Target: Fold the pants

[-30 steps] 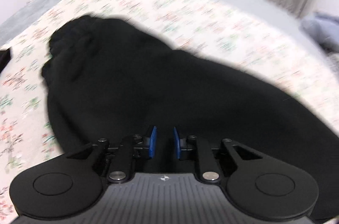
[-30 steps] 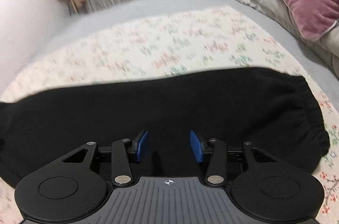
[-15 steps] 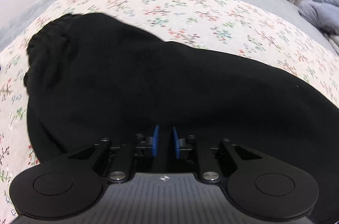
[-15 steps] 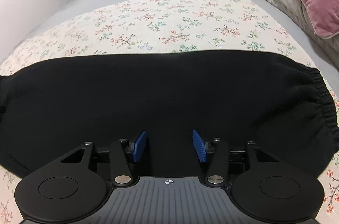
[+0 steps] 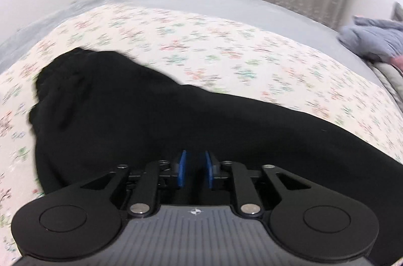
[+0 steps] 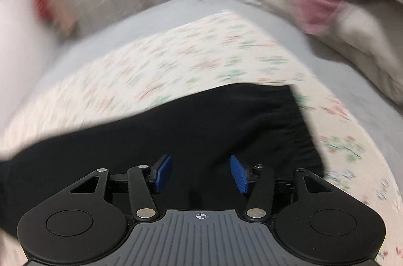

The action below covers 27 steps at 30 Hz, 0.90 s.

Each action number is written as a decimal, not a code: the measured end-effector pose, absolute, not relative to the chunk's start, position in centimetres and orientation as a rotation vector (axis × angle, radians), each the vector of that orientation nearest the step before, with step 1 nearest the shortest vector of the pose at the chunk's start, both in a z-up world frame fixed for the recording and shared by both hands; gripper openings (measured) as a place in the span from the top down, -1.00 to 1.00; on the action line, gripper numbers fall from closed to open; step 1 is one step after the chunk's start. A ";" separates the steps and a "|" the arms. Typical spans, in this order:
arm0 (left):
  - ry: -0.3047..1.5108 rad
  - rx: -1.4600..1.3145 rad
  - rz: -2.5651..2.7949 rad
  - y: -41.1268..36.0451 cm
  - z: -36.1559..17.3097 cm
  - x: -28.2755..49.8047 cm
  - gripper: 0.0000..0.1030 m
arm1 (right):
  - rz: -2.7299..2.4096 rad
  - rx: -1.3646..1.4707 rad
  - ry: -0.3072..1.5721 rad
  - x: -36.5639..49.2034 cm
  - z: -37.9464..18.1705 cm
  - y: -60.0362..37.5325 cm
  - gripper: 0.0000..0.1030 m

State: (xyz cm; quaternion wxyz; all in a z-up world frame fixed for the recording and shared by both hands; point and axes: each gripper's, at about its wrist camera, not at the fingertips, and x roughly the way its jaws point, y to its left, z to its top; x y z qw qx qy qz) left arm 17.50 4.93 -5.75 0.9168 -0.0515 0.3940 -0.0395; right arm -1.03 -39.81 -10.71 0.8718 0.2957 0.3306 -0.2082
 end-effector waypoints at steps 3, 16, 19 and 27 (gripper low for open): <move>0.850 -0.126 -0.128 3.3 -6.5 17.8 0.25 | -0.492 0.678 0.679 -1.9 -11.2 -41.1 0.01; 0.915 -0.021 -0.097 2.6 -8.2 17.9 0.23 | -0.584 0.607 0.724 -1.3 -11.8 -42.3 0.09; 0.915 -0.016 -0.089 2.1 -8.3 18.0 0.23 | -0.632 0.645 0.670 -2.1 -11.4 -42.8 0.19; 0.912 -0.009 -0.047 2.0 -8.5 18.5 0.24 | -0.685 0.663 0.702 -2.9 -11.9 -43.6 0.08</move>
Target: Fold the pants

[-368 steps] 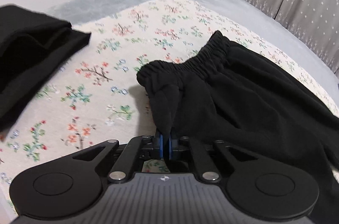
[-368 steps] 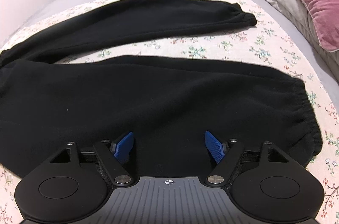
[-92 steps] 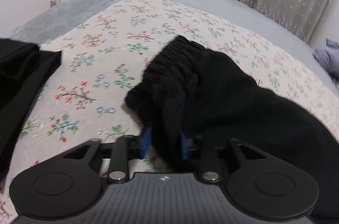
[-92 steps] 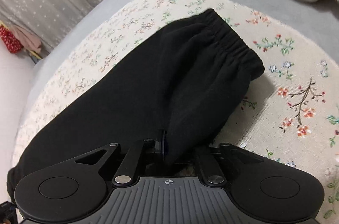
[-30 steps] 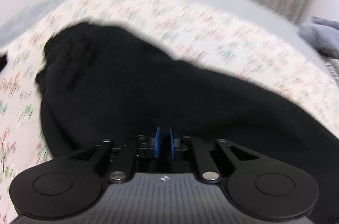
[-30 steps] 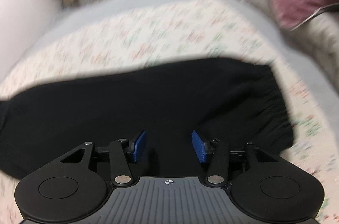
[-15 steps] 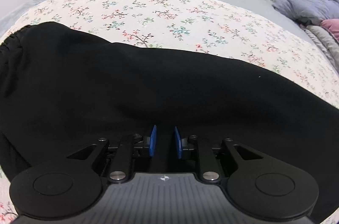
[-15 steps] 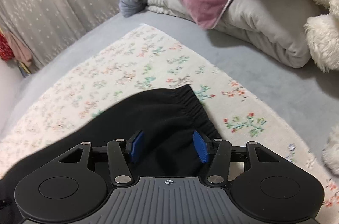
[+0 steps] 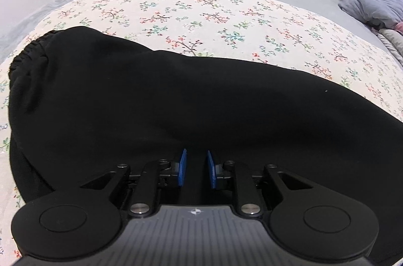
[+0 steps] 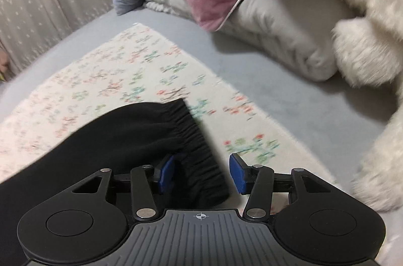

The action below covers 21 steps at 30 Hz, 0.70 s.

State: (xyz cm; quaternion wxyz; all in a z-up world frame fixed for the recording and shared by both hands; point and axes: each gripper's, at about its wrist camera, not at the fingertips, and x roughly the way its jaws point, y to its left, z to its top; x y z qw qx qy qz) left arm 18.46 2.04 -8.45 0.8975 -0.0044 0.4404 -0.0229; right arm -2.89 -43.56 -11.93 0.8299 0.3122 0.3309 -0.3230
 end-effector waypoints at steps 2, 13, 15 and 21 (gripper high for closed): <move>0.914 -0.009 -0.025 2.5 -8.5 18.5 0.24 | -0.706 0.637 0.689 -2.9 -11.6 -43.4 0.08; 0.860 -0.109 -0.105 3.4 -6.8 16.9 0.23 | -0.722 0.822 0.646 -5.0 -12.3 -44.5 -0.09; 0.846 -0.098 -0.147 2.4 -6.6 16.5 0.23 | -0.680 0.928 0.620 -5.9 -12.9 -44.7 -0.09; 0.879 -0.028 -0.280 -1.3 -7.7 15.5 0.20 | -0.601 1.066 0.568 -7.3 -13.5 -44.5 -0.13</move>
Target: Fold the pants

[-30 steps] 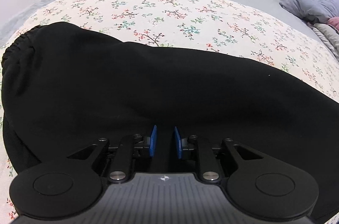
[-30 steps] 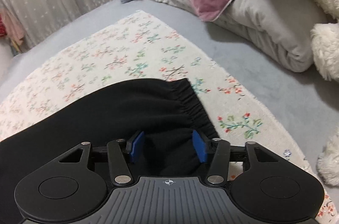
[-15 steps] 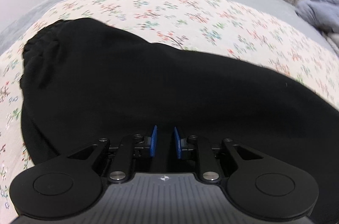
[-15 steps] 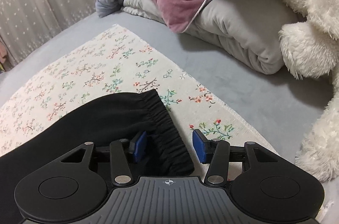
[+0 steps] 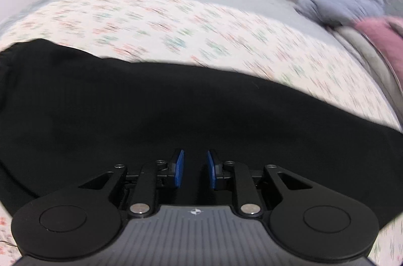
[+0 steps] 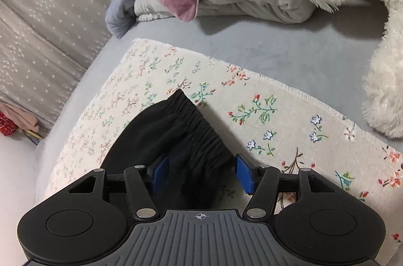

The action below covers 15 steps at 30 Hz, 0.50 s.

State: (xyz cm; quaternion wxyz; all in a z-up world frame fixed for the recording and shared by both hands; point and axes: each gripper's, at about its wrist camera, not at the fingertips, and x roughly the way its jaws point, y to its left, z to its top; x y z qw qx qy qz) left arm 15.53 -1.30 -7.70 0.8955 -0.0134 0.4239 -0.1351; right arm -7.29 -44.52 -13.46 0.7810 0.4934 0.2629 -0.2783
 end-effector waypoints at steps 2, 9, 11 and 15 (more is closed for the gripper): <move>0.887 0.054 -0.265 -2.5 -8.5 15.4 0.18 | -0.598 1.080 0.562 -7.6 -13.5 -44.5 -0.13; 0.908 0.086 -0.219 -2.6 -8.5 15.4 0.06 | -0.632 1.189 0.513 -9.8 -14.5 -44.7 -0.13; 0.907 0.088 -0.210 -2.5 -8.5 15.4 0.07 | -0.601 1.237 0.504 -9.8 -14.9 -44.8 -0.13; 0.895 0.092 -0.195 -2.4 -8.5 15.5 0.06 | -0.568 1.255 0.515 -8.6 -15.3 -44.5 -0.13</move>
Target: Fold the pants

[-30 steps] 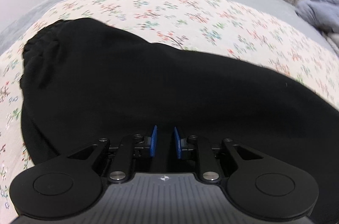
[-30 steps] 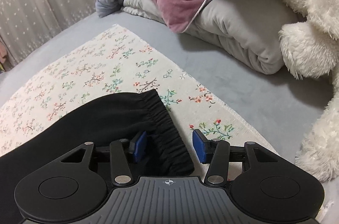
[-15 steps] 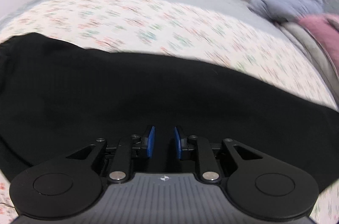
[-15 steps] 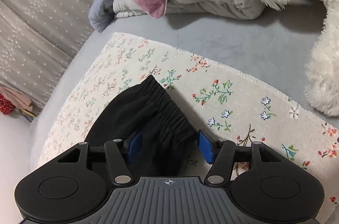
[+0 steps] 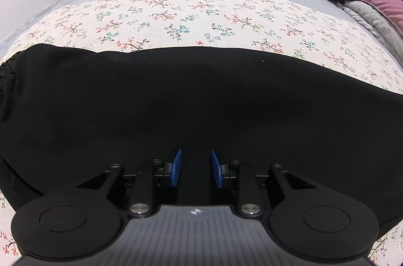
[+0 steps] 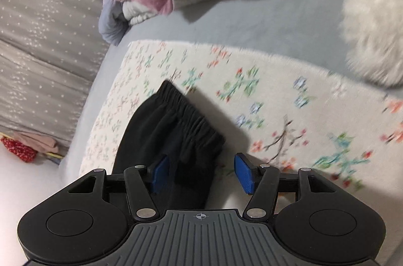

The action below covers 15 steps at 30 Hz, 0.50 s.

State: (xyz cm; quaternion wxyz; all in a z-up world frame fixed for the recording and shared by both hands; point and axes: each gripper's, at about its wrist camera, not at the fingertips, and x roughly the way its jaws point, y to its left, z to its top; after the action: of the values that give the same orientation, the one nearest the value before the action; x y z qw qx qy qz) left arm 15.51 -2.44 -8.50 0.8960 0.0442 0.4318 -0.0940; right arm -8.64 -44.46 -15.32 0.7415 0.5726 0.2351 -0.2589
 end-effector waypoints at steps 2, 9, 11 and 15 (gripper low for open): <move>0.891 0.100 -0.192 -2.6 -8.5 15.4 0.06 | -0.579 1.236 0.514 -8.2 -15.3 -44.3 -0.12; 0.853 0.051 -0.062 0.5 -7.4 17.2 0.06 | -0.601 1.164 0.538 -5.9 -15.2 -44.3 -0.13; 0.852 0.021 0.040 3.3 -7.3 18.4 0.06 | -0.612 1.159 0.536 -5.4 -15.2 -44.3 -0.13; 0.885 -0.014 0.217 9.0 -8.2 19.5 0.06 | -0.623 1.145 0.533 -5.1 -15.2 -44.2 -0.16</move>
State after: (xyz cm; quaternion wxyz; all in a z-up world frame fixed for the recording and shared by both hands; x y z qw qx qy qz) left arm 19.52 9.01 -8.21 0.8980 -0.0069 0.4272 0.1048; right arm -5.13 -44.18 -15.22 0.7620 0.5265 0.2449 -0.2866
